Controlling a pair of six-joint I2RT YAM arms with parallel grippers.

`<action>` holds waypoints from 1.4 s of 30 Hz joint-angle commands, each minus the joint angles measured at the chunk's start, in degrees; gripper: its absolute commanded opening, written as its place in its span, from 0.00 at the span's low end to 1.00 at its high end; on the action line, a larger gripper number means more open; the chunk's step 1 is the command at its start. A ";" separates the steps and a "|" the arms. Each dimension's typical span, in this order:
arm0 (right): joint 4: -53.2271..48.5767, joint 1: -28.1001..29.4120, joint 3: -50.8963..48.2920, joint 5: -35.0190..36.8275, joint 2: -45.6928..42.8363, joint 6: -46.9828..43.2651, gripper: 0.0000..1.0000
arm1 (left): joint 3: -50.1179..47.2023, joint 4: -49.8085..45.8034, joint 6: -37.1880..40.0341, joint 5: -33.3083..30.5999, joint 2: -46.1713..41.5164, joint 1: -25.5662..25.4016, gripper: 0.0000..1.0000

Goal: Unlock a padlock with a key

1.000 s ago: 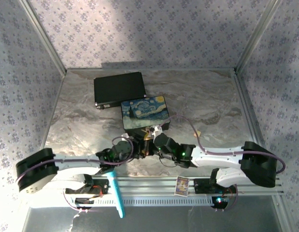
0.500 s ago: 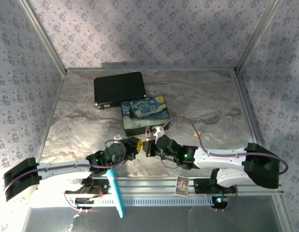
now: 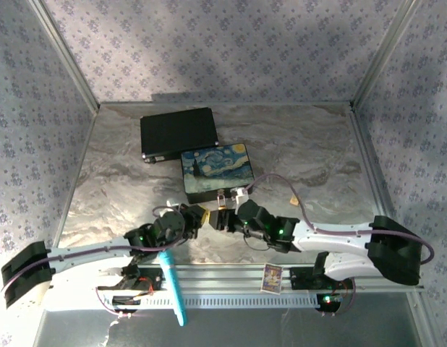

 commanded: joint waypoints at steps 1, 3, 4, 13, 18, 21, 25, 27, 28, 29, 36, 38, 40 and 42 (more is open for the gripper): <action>5.21 -5.90 -2.35 -10.28 -2.92 -2.00 0.83 | 3.27 1.29 19.53 0.30 -1.31 3.19 0.00; 9.32 -10.40 -2.83 -19.75 -2.79 -4.28 0.82 | 2.93 6.31 26.70 4.57 -0.85 5.95 0.00; 11.24 -12.30 -2.93 -23.97 -2.59 -4.81 0.81 | 3.32 8.56 30.11 8.19 -0.43 7.69 0.00; 27.06 -16.15 -6.63 -32.85 -2.52 -3.33 0.60 | 9.88 9.72 45.76 28.16 -2.12 11.17 0.00; 33.69 -16.28 -7.61 -34.86 -2.65 -1.55 0.58 | 8.37 15.45 43.79 28.91 -1.72 11.02 0.00; 34.46 -16.98 -8.95 -34.66 -5.06 -1.33 0.58 | 8.29 14.72 43.97 28.60 -2.53 11.06 0.00; 30.12 -17.69 -9.25 -35.51 -8.76 -3.17 0.62 | 8.15 11.70 43.65 26.45 -3.87 11.09 0.00; 28.32 -17.59 -8.96 -34.97 -10.03 -4.16 0.64 | 8.38 11.89 43.79 27.18 -3.30 10.99 0.00; 28.09 -17.67 -8.72 -34.90 -10.06 -4.33 0.63 | 8.28 12.72 43.71 27.41 -2.88 10.80 0.00; 27.91 -17.66 -8.08 -34.98 -9.66 -4.56 0.62 | 8.20 13.36 43.50 27.57 -2.39 10.64 0.00; 30.26 -17.21 -6.25 -35.77 -6.38 -4.19 0.48 | 9.18 13.79 44.53 28.89 -1.82 9.81 0.00; 32.18 -17.35 -6.66 -35.71 -5.78 -3.29 0.45 | 9.94 12.28 45.07 29.29 -1.49 9.64 0.00; 31.96 -17.26 -6.41 -36.04 -5.51 -3.27 0.42 | 9.72 13.39 45.02 29.33 -1.06 9.05 0.00; 32.59 -17.09 -6.40 -36.19 -5.02 -3.16 0.40 | 9.70 13.82 44.89 29.08 -0.62 8.45 0.00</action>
